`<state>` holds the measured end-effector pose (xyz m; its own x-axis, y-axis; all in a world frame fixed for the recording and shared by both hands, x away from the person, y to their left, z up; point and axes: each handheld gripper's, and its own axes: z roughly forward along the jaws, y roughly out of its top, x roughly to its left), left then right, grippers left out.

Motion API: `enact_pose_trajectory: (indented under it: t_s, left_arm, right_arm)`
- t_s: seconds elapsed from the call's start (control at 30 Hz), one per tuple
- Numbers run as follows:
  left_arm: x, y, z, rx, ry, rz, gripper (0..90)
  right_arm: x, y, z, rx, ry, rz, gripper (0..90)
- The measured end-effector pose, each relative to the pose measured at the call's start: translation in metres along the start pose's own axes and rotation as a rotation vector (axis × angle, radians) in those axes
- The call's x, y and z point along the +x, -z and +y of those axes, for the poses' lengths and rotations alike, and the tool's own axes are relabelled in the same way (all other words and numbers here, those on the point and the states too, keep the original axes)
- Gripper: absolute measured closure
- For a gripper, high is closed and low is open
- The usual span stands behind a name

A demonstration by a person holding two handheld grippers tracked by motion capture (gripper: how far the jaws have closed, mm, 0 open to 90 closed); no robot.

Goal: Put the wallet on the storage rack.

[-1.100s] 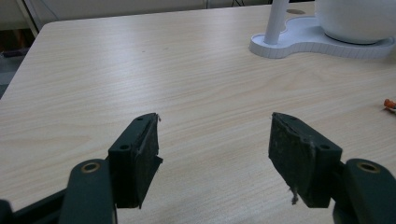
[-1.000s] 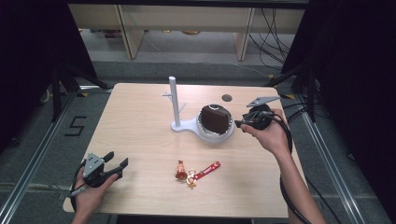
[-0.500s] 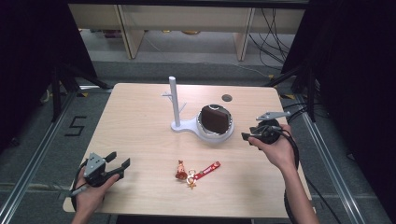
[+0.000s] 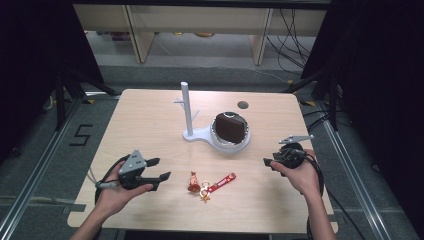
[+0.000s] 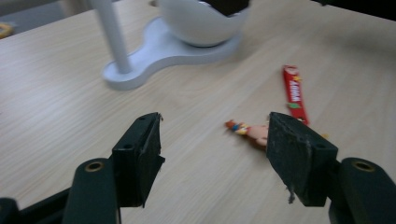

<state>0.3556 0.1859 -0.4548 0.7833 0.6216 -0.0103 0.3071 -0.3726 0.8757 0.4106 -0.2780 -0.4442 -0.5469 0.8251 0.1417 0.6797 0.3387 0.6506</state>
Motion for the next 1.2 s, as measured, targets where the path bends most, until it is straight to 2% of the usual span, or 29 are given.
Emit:
enact_pose_trajectory:
  t_s: [0.03, 0.07, 0.1, 0.13, 0.17, 0.2, 0.23, 0.33, 0.37, 0.4, 0.47, 0.5, 0.57, 0.6, 0.63, 0.67, 0.9, 1.07, 1.13, 1.17, 1.2]
  left_arm:
    - [0.000, 0.000, 0.000, 0.000, 0.000, 0.000, 35.9]
    - [-0.005, -0.007, 0.007, 0.023, -0.014, -0.046, 35.9]
    - [-0.008, -0.011, 0.010, 0.031, -0.022, -0.069, 36.5]
    - [-0.012, -0.019, 0.015, 0.062, -0.046, -0.106, 37.3]
    - [-0.012, -0.019, 0.015, 0.062, -0.046, -0.106, 37.5]
    - [-0.020, -0.033, 0.020, 0.086, -0.085, -0.150, 37.8]
    - [-0.020, -0.033, 0.020, 0.086, -0.085, -0.150, 38.2]
    - [-0.029, -0.047, 0.024, 0.119, -0.126, -0.185, 38.5]
    - [-0.034, -0.057, 0.026, 0.147, -0.170, -0.216, 38.7]
    - [-0.034, -0.057, 0.026, 0.147, -0.170, -0.216, 39.1]
    - [-0.040, -0.067, 0.026, 0.176, -0.223, -0.236, 39.8]
    - [-0.041, -0.069, 0.026, 0.204, -0.262, -0.241, 40.1]
    - [-0.043, -0.072, 0.025, 0.211, -0.271, -0.250, 40.7]
    - [-0.045, -0.075, 0.025, 0.223, -0.286, -0.266, 40.7]
    - [-0.046, -0.077, 0.025, 0.247, -0.324, -0.273, 40.9]
    - [-0.047, -0.079, 0.025, 0.262, -0.342, -0.282, 41.0]
    - [-0.051, -0.092, 0.025, 0.350, -0.413, -0.315, 41.9]
    - [-0.056, -0.099, 0.029, 0.405, -0.436, -0.342, 42.2]
    - [-0.057, -0.102, 0.031, 0.458, -0.486, -0.355, 42.4]
    - [-0.057, -0.102, 0.031, 0.458, -0.486, -0.355, 42.5]
    - [-0.058, -0.105, 0.033, 0.498, -0.518, -0.374, 42.4]
  right_arm:
    - [0.000, 0.000, 0.000, 0.000, 0.000, 0.000, 51.4]
    - [0.003, 0.001, -0.002, 0.024, -0.039, 0.001, 51.2]
    - [0.002, -0.002, -0.004, 0.000, 0.001, 0.003, 51.1]
    - [0.003, -0.003, -0.005, 0.006, -0.003, 0.004, 51.1]
    - [0.004, -0.002, -0.006, 0.009, -0.007, 0.003, 51.0]
    - [0.006, -0.002, -0.007, 0.008, -0.023, 0.000, 51.0]
    - [0.008, 0.000, -0.006, 0.036, -0.026, -0.049, 51.0]
    - [0.008, -0.001, -0.006, 0.025, -0.009, -0.053, 50.9]
    - [0.011, 0.002, -0.004, 0.056, -0.026, -0.045, 50.8]
    - [0.011, 0.002, -0.004, 0.056, -0.026, -0.045, 50.8]
    - [0.011, 0.003, -0.002, 0.065, -0.017, -0.041, 50.7]
    - [0.010, 0.003, -0.002, 0.063, -0.017, -0.040, 50.6]
    - [0.011, 0.001, -0.002, 0.049, -0.024, -0.043, 50.6]
    - [0.010, 0.000, -0.002, 0.038, -0.010, -0.039, 50.5]
    - [0.011, 0.001, -0.001, 0.053, -0.025, -0.040, 50.4]
    - [0.011, 0.001, -0.001, 0.063, -0.018, -0.032, 50.3]
    - [0.010, -0.003, 0.000, 0.078, 0.004, -0.020, 49.6]
    - [0.009, -0.003, 0.001, 0.087, -0.005, -0.013, 49.4]
    - [0.009, -0.003, 0.001, 0.087, -0.006, -0.012, 49.3]
    - [0.009, -0.003, 0.001, 0.087, -0.006, -0.012, 49.3]
    - [0.009, -0.003, 0.001, 0.088, -0.004, -0.009, 49.2]
